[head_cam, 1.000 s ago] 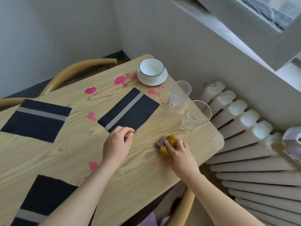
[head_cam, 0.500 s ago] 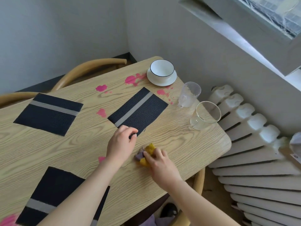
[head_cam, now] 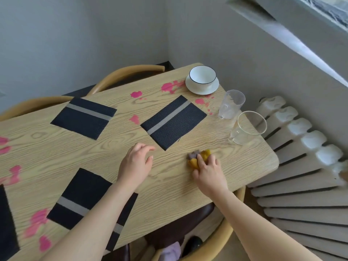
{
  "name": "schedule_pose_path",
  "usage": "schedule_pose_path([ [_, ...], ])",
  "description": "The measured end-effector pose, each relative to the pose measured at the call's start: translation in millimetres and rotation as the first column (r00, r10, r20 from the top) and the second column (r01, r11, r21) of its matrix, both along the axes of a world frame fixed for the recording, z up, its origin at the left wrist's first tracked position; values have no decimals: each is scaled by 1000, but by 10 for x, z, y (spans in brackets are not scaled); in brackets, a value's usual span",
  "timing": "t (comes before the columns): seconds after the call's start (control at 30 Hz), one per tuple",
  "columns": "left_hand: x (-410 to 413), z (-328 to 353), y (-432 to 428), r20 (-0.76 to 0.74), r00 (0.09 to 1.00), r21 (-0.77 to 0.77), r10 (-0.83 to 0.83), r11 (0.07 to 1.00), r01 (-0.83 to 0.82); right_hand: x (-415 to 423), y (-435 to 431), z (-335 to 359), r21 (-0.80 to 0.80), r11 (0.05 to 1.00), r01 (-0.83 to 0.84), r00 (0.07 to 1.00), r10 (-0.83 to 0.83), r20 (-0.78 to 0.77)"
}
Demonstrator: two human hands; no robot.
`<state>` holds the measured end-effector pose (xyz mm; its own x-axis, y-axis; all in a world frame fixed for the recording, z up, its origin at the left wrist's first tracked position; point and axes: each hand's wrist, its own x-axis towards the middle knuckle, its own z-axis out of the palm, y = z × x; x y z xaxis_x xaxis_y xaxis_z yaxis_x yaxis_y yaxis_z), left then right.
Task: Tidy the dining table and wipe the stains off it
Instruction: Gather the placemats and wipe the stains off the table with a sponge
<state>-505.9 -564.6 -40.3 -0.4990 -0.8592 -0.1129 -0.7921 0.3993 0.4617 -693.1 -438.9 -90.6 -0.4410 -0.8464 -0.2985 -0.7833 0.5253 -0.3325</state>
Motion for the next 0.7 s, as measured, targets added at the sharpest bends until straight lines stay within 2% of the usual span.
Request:
schedule_pose_path([
  [0.1,110,40,38,-2,1000,22,-1,1000,1,479,-26,26,8,968,-253,967,252,47],
  [0.17,162,43,20,10,1000,13,-7,1000,7,544,-46,1,19,948,-319,947,318,38],
  [0.27,218,27,-43,25,1000,-5,2,1000,-2,251,-42,-31,35,972,-233,972,234,-17],
  [0.37,330,26,-88,20,1000,7,4,1000,-4,-67,-4,-77,56,998,-35,996,39,-74],
  [0.47,534,4,-144,16,1000,19,-6,1000,5,-2,-78,-88,62,996,71,993,-65,-95],
  [0.57,766,-45,-238,0,1000,29,-31,999,31,478,-268,-66,43,996,74,994,-70,-84],
  [0.7,1076,-105,-410,-23,996,34,-90,995,91,1450,-666,-34,6,999,-53,998,53,-19],
])
